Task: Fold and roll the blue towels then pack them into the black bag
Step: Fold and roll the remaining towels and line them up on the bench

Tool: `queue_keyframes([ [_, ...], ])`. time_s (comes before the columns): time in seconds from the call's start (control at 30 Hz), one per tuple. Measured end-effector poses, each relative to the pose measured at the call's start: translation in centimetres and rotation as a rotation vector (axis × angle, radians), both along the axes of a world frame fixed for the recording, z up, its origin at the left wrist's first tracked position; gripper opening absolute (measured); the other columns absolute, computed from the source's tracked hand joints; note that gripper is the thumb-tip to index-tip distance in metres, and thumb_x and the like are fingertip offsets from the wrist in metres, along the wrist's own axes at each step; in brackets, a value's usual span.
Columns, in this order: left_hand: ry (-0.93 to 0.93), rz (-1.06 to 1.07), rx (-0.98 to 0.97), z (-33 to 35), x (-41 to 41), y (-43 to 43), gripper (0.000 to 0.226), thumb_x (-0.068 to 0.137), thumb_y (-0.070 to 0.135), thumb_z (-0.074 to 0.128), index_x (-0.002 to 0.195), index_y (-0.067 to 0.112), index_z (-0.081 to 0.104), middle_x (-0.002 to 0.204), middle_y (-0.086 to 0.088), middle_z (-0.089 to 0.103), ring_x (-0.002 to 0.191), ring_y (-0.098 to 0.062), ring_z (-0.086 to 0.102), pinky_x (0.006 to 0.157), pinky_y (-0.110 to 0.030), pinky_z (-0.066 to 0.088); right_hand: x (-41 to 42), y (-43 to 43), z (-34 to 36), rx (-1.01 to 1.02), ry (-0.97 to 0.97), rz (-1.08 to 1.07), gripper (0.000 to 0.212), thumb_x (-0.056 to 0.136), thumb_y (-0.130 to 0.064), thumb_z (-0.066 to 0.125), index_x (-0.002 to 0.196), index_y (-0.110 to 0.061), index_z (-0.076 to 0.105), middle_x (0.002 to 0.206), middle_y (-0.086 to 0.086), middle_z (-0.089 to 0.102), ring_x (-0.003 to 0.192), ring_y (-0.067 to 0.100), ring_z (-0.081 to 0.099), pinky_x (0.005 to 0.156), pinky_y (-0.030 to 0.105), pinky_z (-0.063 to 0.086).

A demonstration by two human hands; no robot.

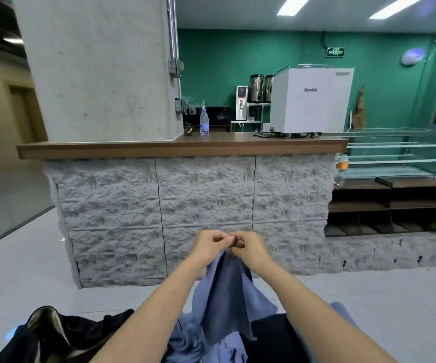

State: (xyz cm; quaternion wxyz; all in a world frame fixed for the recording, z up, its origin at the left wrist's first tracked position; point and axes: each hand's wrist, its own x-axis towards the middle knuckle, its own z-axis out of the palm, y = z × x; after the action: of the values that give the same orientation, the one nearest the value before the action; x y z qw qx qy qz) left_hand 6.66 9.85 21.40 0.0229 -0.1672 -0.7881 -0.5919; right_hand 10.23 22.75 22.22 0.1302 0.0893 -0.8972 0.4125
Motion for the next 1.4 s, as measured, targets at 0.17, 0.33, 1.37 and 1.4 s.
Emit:
queue_keyframes([
  [0.17, -0.137, -0.051, -0.181, 0.1, 0.5, -2.3, 0.012, 0.075, 0.012, 0.078, 0.074, 0.009, 0.066, 0.063, 0.0, 0.062, 0.058, -0.007, 0.055, 0.056, -0.016, 0.043, 0.3, 1.6, -0.2, -0.102, -0.009, -0.188, 0.014, 0.077, 0.003, 0.065, 0.084, -0.007, 0.072, 0.06, 0.001, 0.061, 0.061, 0.011, 0.054, 0.059, 0.022, 0.041],
  [0.33, -0.416, -0.055, 0.105, -1.5, 2.1, -5.8, 0.014, 0.083, 0.022, 0.071, 0.08, 0.009, 0.068, 0.07, -0.003, 0.062, 0.065, -0.013, 0.053, 0.056, -0.022, 0.038, 0.7, 4.6, -0.4, -0.238, -0.209, -0.139, 0.007, 0.084, 0.0, 0.065, 0.089, -0.001, 0.068, 0.057, 0.002, 0.06, 0.061, 0.015, 0.052, 0.066, 0.03, 0.046],
  [1.37, -0.323, 0.087, 0.35, -1.8, 4.3, 0.4, 0.015, 0.086, 0.004, 0.065, 0.077, 0.015, 0.071, 0.08, -0.002, 0.071, 0.085, -0.019, 0.063, 0.086, -0.033, 0.049, 3.0, -0.5, -2.5, -0.549, 0.081, -0.137, 0.015, 0.089, -0.015, 0.064, 0.1, -0.018, 0.055, 0.105, -0.002, 0.06, 0.082, 0.015, 0.066, 0.064, 0.027, 0.057],
  [1.4, -0.304, 0.072, 0.319, -1.6, 4.3, 0.5, 0.018, 0.088, 0.003, 0.062, 0.078, 0.016, 0.07, 0.08, 0.0, 0.071, 0.084, -0.017, 0.062, 0.082, -0.03, 0.049, 2.8, 0.0, -2.3, -0.416, 0.121, -0.132, 0.015, 0.087, -0.017, 0.066, 0.098, -0.021, 0.056, 0.104, -0.006, 0.059, 0.08, 0.008, 0.063, 0.062, 0.021, 0.054],
])
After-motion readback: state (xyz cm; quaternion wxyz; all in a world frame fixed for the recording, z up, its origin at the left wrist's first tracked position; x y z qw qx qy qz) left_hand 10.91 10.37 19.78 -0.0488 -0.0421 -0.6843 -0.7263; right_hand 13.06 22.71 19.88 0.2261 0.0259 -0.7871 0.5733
